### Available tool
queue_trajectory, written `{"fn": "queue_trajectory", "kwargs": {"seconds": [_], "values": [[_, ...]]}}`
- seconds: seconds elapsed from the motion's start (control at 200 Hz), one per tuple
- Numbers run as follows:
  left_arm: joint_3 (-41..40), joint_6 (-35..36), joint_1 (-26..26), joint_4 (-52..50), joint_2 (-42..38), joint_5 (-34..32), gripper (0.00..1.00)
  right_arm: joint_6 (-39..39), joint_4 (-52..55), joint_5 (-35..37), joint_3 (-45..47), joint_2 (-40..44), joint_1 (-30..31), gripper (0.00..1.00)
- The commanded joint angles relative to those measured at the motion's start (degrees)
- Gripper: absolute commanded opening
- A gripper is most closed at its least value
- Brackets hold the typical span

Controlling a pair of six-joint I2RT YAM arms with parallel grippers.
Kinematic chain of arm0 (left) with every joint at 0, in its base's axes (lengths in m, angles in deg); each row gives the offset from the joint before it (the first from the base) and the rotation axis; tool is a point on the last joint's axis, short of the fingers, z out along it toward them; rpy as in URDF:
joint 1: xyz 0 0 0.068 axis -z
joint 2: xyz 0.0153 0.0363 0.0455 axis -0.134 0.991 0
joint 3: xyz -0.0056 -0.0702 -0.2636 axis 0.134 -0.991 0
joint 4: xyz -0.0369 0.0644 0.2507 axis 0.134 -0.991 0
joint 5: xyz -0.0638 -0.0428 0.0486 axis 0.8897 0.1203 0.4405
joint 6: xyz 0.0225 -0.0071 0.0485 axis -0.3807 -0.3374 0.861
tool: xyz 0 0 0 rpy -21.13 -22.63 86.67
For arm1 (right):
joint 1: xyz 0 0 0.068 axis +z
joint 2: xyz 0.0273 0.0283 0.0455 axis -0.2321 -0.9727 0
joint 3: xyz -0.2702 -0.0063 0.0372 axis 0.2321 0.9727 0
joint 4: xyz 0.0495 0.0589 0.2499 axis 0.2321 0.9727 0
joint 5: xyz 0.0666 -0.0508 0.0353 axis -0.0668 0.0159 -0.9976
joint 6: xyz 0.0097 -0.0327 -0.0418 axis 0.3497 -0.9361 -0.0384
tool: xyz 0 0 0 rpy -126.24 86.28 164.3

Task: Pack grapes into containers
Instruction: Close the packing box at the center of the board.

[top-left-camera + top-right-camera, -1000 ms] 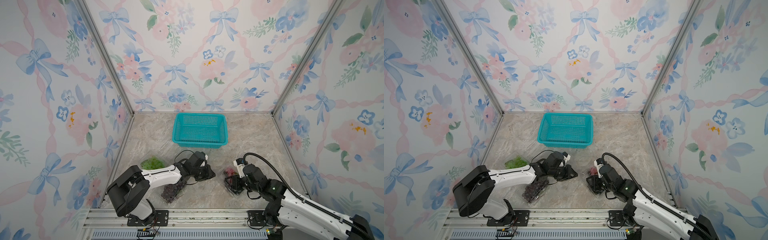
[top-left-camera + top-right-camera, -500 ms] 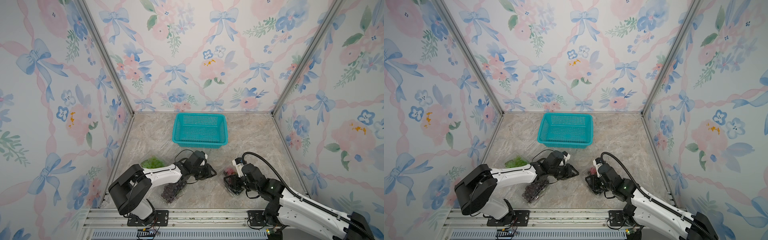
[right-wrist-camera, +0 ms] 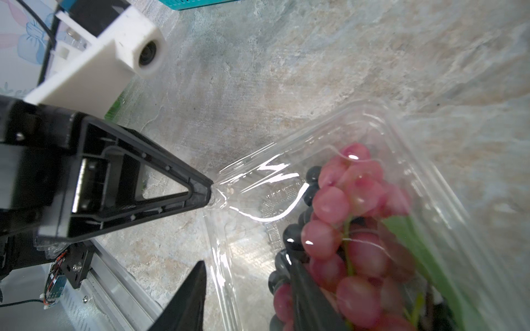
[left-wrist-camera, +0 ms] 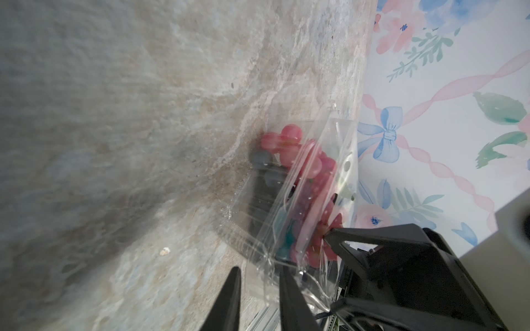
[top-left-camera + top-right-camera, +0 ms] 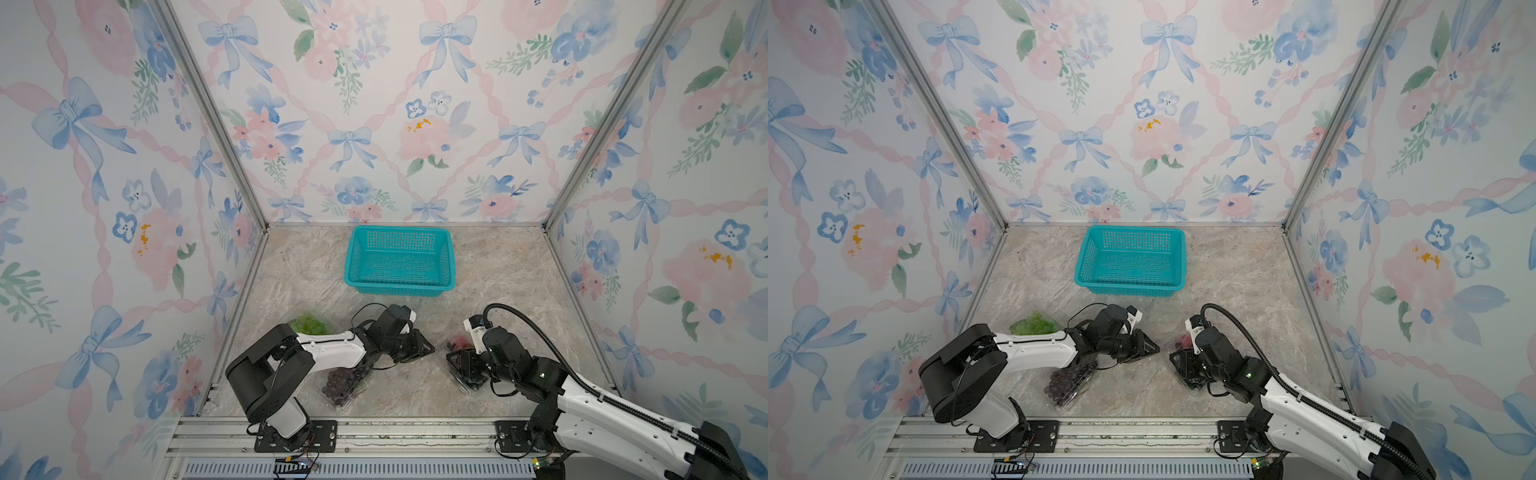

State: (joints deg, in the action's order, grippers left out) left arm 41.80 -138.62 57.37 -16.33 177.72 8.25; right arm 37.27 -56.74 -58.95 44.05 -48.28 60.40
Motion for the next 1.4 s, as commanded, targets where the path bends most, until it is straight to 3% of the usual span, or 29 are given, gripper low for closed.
{"fn": "queue_trajectory", "kwargs": {"seconds": [0.0, 0.675, 1.395], "values": [[-2.2, -2.2, -0.1, 4.3, 1.4, 1.4, 0.25, 0.8, 5.8, 0.2, 2.4, -0.7, 0.5, 0.48], [-4.8, -8.7, 0.2, 9.2, 1.0, 2.0, 0.22, 1.1, 6.9, 0.5, 3.0, 1.3, 0.3, 0.48], [-4.0, -10.5, 0.8, 11.3, 4.7, 1.7, 0.15, 1.0, 6.1, 0.1, 3.6, 0.9, -0.1, 0.48]]}}
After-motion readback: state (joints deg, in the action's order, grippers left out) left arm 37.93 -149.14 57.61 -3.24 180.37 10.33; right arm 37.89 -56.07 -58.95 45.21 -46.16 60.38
